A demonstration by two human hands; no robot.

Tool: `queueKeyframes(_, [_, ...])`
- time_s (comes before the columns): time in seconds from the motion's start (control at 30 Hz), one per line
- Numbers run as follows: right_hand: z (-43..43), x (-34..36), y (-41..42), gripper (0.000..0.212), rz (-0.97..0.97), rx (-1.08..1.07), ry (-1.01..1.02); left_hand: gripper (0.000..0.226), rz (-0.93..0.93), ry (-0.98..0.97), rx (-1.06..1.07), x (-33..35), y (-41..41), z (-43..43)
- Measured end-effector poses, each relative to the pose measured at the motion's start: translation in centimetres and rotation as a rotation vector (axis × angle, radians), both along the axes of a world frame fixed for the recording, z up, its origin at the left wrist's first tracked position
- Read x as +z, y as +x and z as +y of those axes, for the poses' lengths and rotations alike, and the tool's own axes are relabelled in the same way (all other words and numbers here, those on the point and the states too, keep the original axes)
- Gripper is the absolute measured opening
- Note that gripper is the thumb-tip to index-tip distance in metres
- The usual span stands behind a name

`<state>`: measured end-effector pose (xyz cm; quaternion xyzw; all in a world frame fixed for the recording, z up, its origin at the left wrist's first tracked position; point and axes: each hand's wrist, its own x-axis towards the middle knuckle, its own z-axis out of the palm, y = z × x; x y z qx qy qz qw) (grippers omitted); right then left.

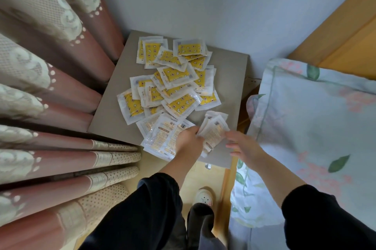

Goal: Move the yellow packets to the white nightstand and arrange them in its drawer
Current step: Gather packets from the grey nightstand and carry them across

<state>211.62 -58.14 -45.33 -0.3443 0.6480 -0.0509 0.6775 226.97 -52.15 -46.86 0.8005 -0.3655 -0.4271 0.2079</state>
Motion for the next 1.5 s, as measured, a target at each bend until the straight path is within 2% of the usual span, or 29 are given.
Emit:
queueKeyframes(0.07, [-1.2,0.5,-1.0,0.052,-0.148,-0.213,0.231,0.021,-0.132,-0.113,-0.101,0.4,0.3,0.4])
queueKeyframes(0.17, [-2.5,1.6,-2.2,0.077,-0.359,-0.346,0.444,0.024,-0.333,-0.576,-0.234,0.8,1.4,0.9])
queueKeyframes(0.27, [-2.8,2.0,-2.3,0.073,-0.398,-0.256,0.498,0.023,-0.373,-0.961,-0.442,1.2,2.9,0.5])
queueKeyframes(0.37, [-2.4,2.3,-1.7,0.055,-0.420,-0.041,0.489,0.028,-0.388,-1.118,-0.647,2.2,3.8,0.3])
queueKeyframes(0.47, [-1.7,3.2,-0.7,0.062,-0.545,0.060,0.403,0.023,-0.463,-1.192,-0.649,2.8,4.5,0.2])
queueKeyframes(0.53, [-1.3,3.6,0.2,0.069,-0.578,0.055,0.276,0.026,-0.460,-1.156,-0.493,2.9,5.1,0.4])
queueKeyframes(0.6, [-1.2,3.7,1.1,0.071,-0.600,-0.005,0.179,0.043,-0.285,-0.929,-0.157,3.5,4.8,1.3])
queueKeyframes(0.63, [-1.1,3.6,1.5,0.071,-0.614,-0.033,0.142,0.048,-0.095,-0.744,0.052,4.0,4.4,1.8])
queueKeyframes(0.7, [-0.9,4.0,2.3,0.060,-0.616,-0.048,0.086,0.032,0.443,-0.455,0.418,5.2,3.5,2.4])
queueKeyframes(0.73, [-0.7,4.2,2.7,0.052,-0.601,-0.049,0.058,0.024,0.698,-0.388,0.517,5.6,3.2,2.6])
queueKeyframes(0.77, [-0.5,4.1,2.9,0.047,-0.568,-0.040,0.026,0.028,0.868,-0.341,0.564,5.7,3.0,2.8])
queueKeyframes(0.8, [-0.2,4.3,3.2,0.046,-0.513,-0.027,0.000,0.033,0.962,-0.321,0.567,5.6,3.0,2.9])
queueKeyframes(0.9, [0.5,4.2,3.6,0.043,-0.392,0.026,-0.077,0.038,0.933,-0.354,0.544,5.2,2.8,2.8])
queueKeyframes(1.0, [0.9,5.0,3.8,0.006,-0.217,0.189,-0.178,0.043,0.871,-0.323,0.622,4.8,2.9,2.9])
queueKeyframes(1.07, [0.9,5.4,3.8,0.016,-0.080,0.289,-0.311,0.043,0.866,-0.332,0.620,4.7,3.2,3.3])
queueKeyframes(1.1, [1.0,5.3,3.9,0.006,-0.071,0.300,-0.367,0.039,0.861,-0.336,0.624,4.7,3.4,3.6])
queueKeyframes(1.2, [1.2,5.4,4.2,0.034,-0.071,0.306,-0.443,0.032,0.805,-0.350,0.626,4.5,4.1,4.4])
queueKeyframes(1.33, [1.3,5.0,5.3,0.021,0.039,0.445,-0.500,0.022,0.779,-0.326,0.600,3.9,5.0,5.0])
queueKeyframes(1.43, [1.6,4.7,6.0,0.035,0.028,0.437,-0.498,0.020,0.836,-0.318,0.565,4.4,5.6,5.2])
queueKeyframes(1.5, [1.8,5.0,6.8,0.037,0.033,0.456,-0.516,0.022,0.805,-0.300,0.555,4.5,6.3,5.4])
